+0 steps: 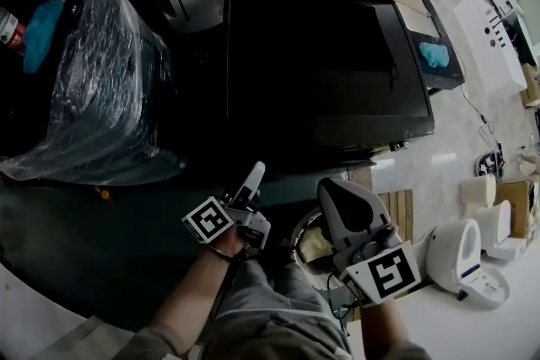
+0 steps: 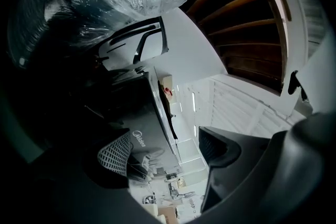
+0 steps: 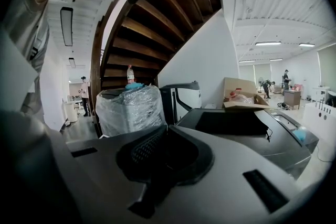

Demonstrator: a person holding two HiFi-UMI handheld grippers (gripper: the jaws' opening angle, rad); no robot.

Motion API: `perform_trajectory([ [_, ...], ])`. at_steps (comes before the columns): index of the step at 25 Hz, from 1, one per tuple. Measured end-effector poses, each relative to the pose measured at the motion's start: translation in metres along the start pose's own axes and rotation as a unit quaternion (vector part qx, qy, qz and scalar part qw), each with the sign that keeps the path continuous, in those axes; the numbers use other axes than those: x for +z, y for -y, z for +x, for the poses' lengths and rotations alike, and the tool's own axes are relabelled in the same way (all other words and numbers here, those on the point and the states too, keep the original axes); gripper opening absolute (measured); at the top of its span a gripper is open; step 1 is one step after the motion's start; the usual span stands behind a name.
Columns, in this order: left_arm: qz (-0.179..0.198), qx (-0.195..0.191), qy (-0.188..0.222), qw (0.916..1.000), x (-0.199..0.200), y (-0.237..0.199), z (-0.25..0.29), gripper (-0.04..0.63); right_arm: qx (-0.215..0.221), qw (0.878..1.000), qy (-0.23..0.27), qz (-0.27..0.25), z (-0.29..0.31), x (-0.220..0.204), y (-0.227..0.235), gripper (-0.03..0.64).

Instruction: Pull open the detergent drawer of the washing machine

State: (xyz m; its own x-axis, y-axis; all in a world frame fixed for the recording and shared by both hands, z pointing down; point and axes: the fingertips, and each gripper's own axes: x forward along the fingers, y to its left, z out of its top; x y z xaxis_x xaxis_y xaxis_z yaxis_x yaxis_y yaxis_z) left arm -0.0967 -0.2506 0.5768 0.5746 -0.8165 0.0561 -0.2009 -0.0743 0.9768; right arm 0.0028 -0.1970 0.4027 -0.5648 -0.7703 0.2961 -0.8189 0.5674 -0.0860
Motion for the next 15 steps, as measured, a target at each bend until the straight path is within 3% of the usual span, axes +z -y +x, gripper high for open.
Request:
perform_trajectory([
  [8,-0.015,0.014,0.012,0.9997,-0.017,-0.043,0.017,0.413,0.012,1.000,0.004,0.019,0.021,-0.031,0.021,0.034],
  [12,-0.053,0.002,0.024,0.9983,-0.024,-0.047,0.029,0.417,0.020,0.999,0.015,0.035,0.025,-0.037,0.025,0.034],
  [15,-0.056,-0.007,0.035,0.9978,-0.025,-0.047,0.037,0.417,0.025,0.998,0.024,0.047,0.027,-0.038,0.025,0.034],
])
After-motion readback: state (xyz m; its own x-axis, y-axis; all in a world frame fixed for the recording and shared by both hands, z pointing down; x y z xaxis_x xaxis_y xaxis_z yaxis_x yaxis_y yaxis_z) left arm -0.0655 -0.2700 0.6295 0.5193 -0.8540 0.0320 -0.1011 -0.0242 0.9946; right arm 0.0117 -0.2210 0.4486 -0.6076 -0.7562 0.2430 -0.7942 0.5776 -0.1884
